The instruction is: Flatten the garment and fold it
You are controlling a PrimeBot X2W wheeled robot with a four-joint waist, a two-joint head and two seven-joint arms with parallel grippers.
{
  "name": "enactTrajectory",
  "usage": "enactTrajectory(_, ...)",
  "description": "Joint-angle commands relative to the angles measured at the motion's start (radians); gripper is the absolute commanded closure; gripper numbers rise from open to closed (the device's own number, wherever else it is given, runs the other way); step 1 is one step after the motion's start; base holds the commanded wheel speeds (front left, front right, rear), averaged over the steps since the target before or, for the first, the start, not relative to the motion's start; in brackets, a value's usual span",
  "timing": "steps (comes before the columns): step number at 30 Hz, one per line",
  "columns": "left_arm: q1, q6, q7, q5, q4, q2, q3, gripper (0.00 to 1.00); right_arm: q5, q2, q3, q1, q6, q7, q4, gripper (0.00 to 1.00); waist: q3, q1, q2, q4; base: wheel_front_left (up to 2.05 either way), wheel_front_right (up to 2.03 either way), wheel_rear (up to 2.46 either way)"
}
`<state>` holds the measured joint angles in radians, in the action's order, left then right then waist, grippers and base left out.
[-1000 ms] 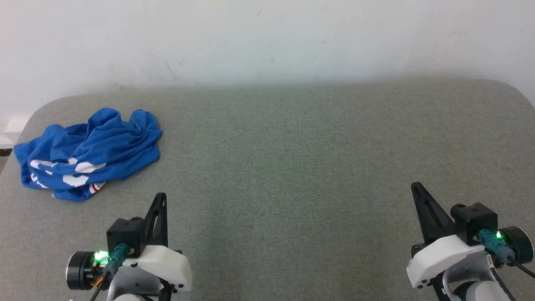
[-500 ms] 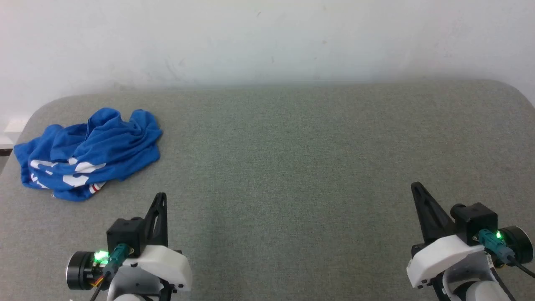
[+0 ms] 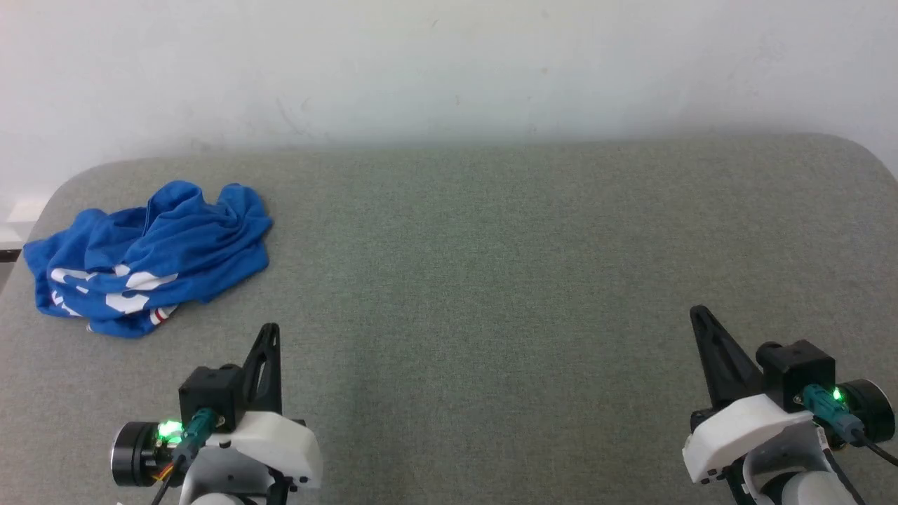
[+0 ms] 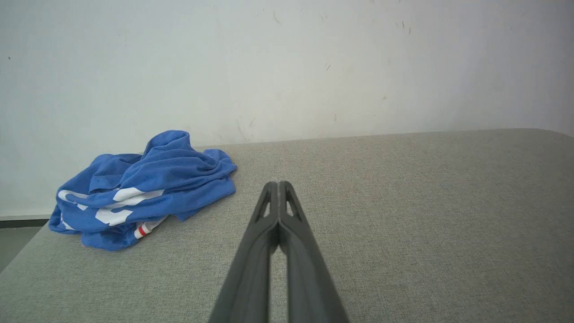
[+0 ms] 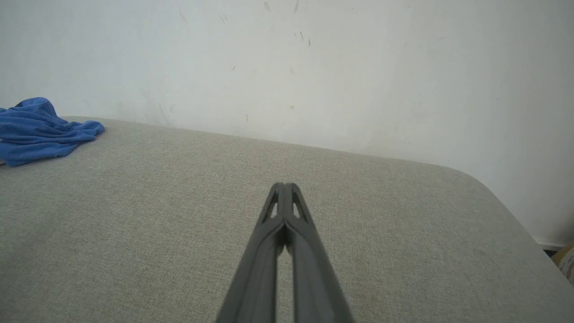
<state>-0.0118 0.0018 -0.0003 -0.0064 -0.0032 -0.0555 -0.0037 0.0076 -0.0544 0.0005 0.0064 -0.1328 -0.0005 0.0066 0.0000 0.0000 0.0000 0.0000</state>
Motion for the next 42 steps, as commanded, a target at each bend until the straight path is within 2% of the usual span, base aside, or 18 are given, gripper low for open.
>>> enactTrajectory(1,0.012,-0.002,0.0,0.006,0.003,0.005,0.004,1.0,-0.008,0.004,0.0,-0.006,0.002,0.0,-0.007,1.0,0.0,0.0,0.0,0.0,0.0,0.0,0.0)
enactTrajectory(42,0.012,-0.002,0.0,0.006,0.003,0.005,0.004,1.0,-0.008,0.004,0.0,-0.006,0.002,0.0,-0.007,1.0,0.0,0.0,0.0,0.0,0.0,0.0,0.0)
